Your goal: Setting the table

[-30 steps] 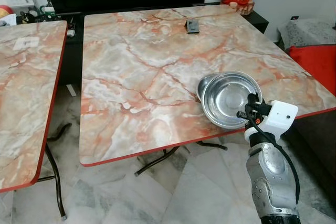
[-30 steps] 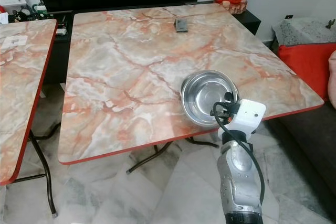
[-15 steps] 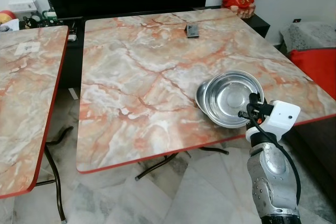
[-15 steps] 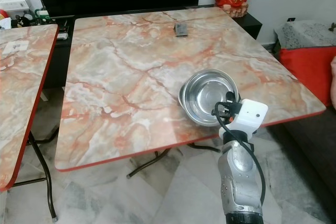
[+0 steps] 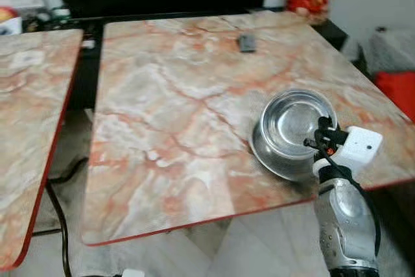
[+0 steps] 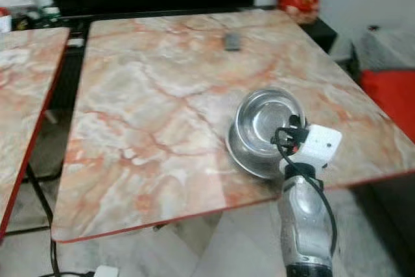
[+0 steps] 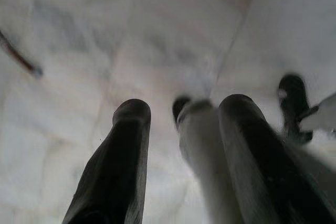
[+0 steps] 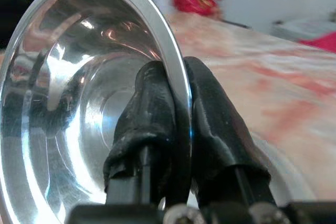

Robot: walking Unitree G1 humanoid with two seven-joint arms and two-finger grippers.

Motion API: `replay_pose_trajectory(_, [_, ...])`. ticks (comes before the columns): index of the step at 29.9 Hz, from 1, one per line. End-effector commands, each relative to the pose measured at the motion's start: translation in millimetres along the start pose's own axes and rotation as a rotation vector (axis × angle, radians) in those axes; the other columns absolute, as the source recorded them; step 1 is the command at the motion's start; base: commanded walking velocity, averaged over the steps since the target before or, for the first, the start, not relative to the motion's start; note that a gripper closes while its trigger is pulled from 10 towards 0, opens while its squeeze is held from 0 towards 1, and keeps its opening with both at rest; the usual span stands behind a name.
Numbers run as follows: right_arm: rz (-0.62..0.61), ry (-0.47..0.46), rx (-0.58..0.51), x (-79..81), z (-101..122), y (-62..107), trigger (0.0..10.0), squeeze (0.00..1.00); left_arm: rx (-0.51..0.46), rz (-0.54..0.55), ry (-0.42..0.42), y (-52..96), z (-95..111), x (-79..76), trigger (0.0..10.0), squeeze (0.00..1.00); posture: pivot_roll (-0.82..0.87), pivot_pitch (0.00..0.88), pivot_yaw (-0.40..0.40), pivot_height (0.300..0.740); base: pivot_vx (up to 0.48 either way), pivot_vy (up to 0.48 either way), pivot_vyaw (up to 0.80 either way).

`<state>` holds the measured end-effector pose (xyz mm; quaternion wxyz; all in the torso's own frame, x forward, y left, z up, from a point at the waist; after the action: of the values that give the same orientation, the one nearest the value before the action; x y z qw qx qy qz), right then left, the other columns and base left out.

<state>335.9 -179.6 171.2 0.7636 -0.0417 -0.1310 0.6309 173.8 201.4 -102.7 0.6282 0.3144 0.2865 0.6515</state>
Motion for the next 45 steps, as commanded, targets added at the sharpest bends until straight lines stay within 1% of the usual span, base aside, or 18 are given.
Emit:
replay_pose_trajectory(1, [-0.012, -0.016, -0.018, -0.2, 6.1, -0.4, 10.0, 0.0, 0.076, 0.004, -0.011, 6.4, -22.6, 2.1, 10.0, 0.0, -0.05, 0.145, -0.032, 0.74, 0.0, 0.0, 0.0])
replay_pose_trajectory(5, [-0.027, -0.03, -0.012, -0.3, 6.4, -2.1, 10.0, 0.0, 0.081, 0.003, -0.01, 7.2, -25.0, 1.0, 10.0, 0.0, -0.05, 0.144, -0.032, 0.74, 0.0, 0.0, 0.0])
replay_pose_trajectory(7, [-0.085, -0.045, 0.003, -5.8, 7.5, -5.2, 10.0, 0.0, 0.088, 0.006, -0.011, 7.9, -27.6, 0.7, 10.0, 0.0, -0.04, 0.144, -0.032, 0.74, 0.0, 0.0, 0.0])
replay_pose_trajectory(8, [-0.085, -0.045, 0.003, -5.8, 7.5, -5.2, 10.0, 0.0, 0.088, 0.006, -0.011, 7.9, -27.6, 0.7, 10.0, 0.0, -0.04, 0.144, -0.032, 0.74, 0.0, 0.0, 0.0])
replay_pose_trajectory(12, [-0.153, -0.085, 0.005, -14.4, 13.1, -5.6, 10.0, 0.0, 0.091, 0.009, -0.012, 8.1, -27.7, 2.3, 10.0, 0.0, -0.05, 0.145, -0.031, 0.74, 0.0, 0.0, 0.0])
replay_pose_trajectory(13, [-0.169, -0.087, 0.028, -16.1, 11.1, -5.0, 10.0, 0.0, 0.092, 0.009, -0.013, 8.0, -27.6, 2.6, 10.0, 0.0, -0.05, 0.145, -0.031, 0.74, 0.0, 0.0, 0.0])
replay_pose_trajectory(15, [-0.224, -0.159, 0.107, -21.2, 2.0, -0.2, 10.0, 0.0, 0.093, 0.008, -0.016, 7.7, -26.8, 3.4, 10.0, 0.0, -0.05, 0.145, -0.031, 0.74, 0.0, 0.0, 0.0])
replay_pose_trajectory(17, [-0.245, -0.213, 0.147, -23.0, -3.4, 3.7, 10.0, 0.0, 0.092, 0.007, -0.016, 7.4, -25.8, 4.1, 10.0, 0.0, -0.05, 0.145, -0.032, 0.74, 0.0, 0.0, 0.0])
replay_pose_trajectory(21, [-0.24, -0.226, 0.169, -22.4, -8.2, 7.3, 10.0, 0.0, 0.091, 0.004, -0.018, 7.0, -24.8, 4.0, 10.0, 0.0, -0.05, 0.145, -0.032, 0.74, 0.0, 0.0, 0.0])
replay_pose_trajectory(24, [-0.242, -0.27, 0.2, -21.5, -14.4, 7.7, 10.0, 0.0, 0.091, 0.002, -0.024, 6.7, -24.5, 3.3, 10.0, 0.0, -0.05, 0.143, -0.03, 0.74, 0.0, 0.0, 0.0])
replay_pose_trajectory(32, [-0.256, -0.294, 0.243, -22.8, -18.6, 3.9, 10.0, 0.0, 0.097, 0.004, -0.032, 9.2, -29.7, 5.2, 10.0, 0.0, -0.05, 0.141, -0.03, 0.74, 0.0, 0.0, 0.0])
replay_pose_trajectory(34, [-0.264, -0.309, 0.257, -24.0, -21.6, 0.5, 10.0, 0.0, 0.097, 0.005, -0.033, 10.0, -30.8, 7.1, 10.0, 0.0, -0.05, 0.14, -0.028, 0.74, 0.0, 0.0, 0.0])
replay_pose_trajectory(37, [-0.279, -0.322, 0.271, -25.5, -25.4, -5.4, 10.0, 0.0, 0.089, 0.004, -0.033, 8.9, -27.5, 7.9, 10.0, 0.0, -0.05, 0.14, -0.027, 0.74, 0.0, 0.0, 0.0])
replay_pose_trajectory(41, [-0.264, -0.339, 0.323, -20.2, -32.8, -10.5, 10.0, 0.0, 0.078, 0.003, -0.039, 5.6, -19.8, 6.0, 10.0, 0.0, -0.04, 0.139, -0.026, 0.74, 0.0, 0.0, 0.0])
replay_pose_trajectory(45, [-0.244, -0.337, 0.343, -15.7, -35.6, -12.1, 10.0, 0.0, 0.072, 0.003, -0.041, 2.8, -13.8, 3.0, 10.0, 0.0, -0.04, 0.141, -0.026, 0.74, 0.0, 0.0, 0.0])
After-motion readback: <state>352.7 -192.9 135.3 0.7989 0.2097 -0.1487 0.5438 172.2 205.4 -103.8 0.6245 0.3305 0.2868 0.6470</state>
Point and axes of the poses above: a point about 5 cm out from each wrist's last joint towards the gripper, its own y axis pointing back from the gripper into the wrist, its own z axis along the axis of the wrist's last joint, x = y × z, the point moved 2 cm from there along -y, pointing out of the wrist towards the gripper, and after that the axes turned 7 degrees about y, right-handed, at the moved point
